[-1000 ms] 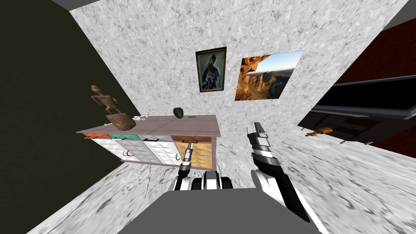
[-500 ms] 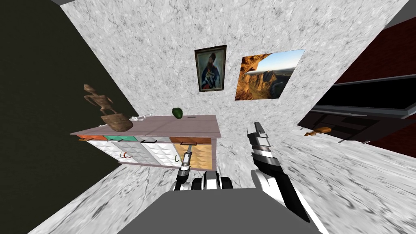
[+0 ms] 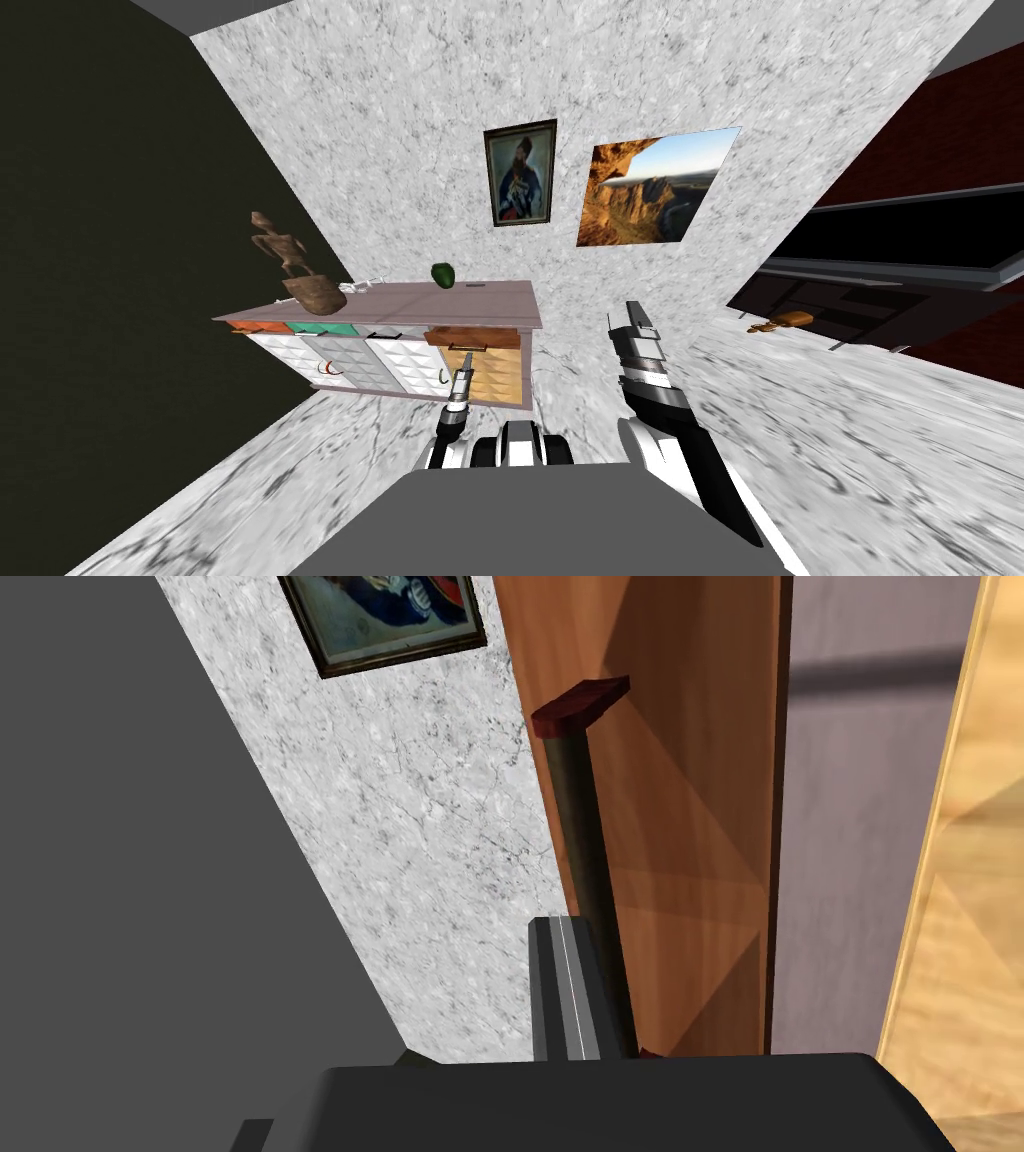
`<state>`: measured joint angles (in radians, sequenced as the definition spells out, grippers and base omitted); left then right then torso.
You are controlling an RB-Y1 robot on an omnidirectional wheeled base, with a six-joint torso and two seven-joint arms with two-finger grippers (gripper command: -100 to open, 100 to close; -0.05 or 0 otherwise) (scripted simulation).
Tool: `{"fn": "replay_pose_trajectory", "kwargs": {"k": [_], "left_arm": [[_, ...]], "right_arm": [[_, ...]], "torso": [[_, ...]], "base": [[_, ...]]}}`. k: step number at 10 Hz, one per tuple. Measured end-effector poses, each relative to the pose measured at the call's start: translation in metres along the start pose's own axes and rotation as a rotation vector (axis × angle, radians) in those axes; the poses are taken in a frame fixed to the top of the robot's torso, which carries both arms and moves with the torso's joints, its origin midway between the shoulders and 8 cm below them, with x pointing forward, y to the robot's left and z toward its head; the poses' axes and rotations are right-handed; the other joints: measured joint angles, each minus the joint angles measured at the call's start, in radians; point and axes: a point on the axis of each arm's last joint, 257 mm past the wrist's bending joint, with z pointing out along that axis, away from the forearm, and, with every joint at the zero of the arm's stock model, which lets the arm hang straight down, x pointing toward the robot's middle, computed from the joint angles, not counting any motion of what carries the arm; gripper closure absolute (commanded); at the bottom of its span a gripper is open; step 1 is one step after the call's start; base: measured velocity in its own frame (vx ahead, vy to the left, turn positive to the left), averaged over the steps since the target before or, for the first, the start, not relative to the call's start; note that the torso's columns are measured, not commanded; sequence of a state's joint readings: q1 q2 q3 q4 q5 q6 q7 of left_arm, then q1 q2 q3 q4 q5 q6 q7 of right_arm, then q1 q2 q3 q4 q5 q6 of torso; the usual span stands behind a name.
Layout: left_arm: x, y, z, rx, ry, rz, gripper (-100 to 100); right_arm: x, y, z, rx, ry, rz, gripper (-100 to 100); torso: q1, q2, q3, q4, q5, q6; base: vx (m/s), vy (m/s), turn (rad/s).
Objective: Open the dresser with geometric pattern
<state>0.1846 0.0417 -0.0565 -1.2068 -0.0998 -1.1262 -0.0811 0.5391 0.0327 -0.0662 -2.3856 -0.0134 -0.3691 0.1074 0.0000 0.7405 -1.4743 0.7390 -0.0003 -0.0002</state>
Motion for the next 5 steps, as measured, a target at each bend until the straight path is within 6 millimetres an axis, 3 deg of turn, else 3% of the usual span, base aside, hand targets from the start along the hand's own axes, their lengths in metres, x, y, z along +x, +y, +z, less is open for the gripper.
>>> {"fn": "replay_pose_trajectory", "kwargs": {"k": [2,3,5], "left_arm": [[-0.0012,-0.0001,0.0102,-0.003,0.004,-0.002,100],[-0.0012,0.0006,0.0107,-0.006,0.005,-0.003,-100],[-0.0100,0.0016,0.0055,-0.005,0.031,0.025,-100]], "right_arm": [[0.0000,0.0000,0.0000,0.000,0.000,0.000,0],[0.0000,0.0000,-0.0001,0.000,0.000,0.000,0],[-0.0001,0.0000,-0.0001,0.000,0.000,0.000,0]], "torso": [[0.000,-0.004,-0.003,-0.001,0.000,0.000],[0.000,-0.008,-0.005,-0.002,0.000,0.000],[0.001,-0.008,-0.005,-0.003,0.001,0.000]], "base": [[-0.143,0.000,0.023],[-0.015,0.006,-0.006],[0.030,0.026,-0.003]]}}
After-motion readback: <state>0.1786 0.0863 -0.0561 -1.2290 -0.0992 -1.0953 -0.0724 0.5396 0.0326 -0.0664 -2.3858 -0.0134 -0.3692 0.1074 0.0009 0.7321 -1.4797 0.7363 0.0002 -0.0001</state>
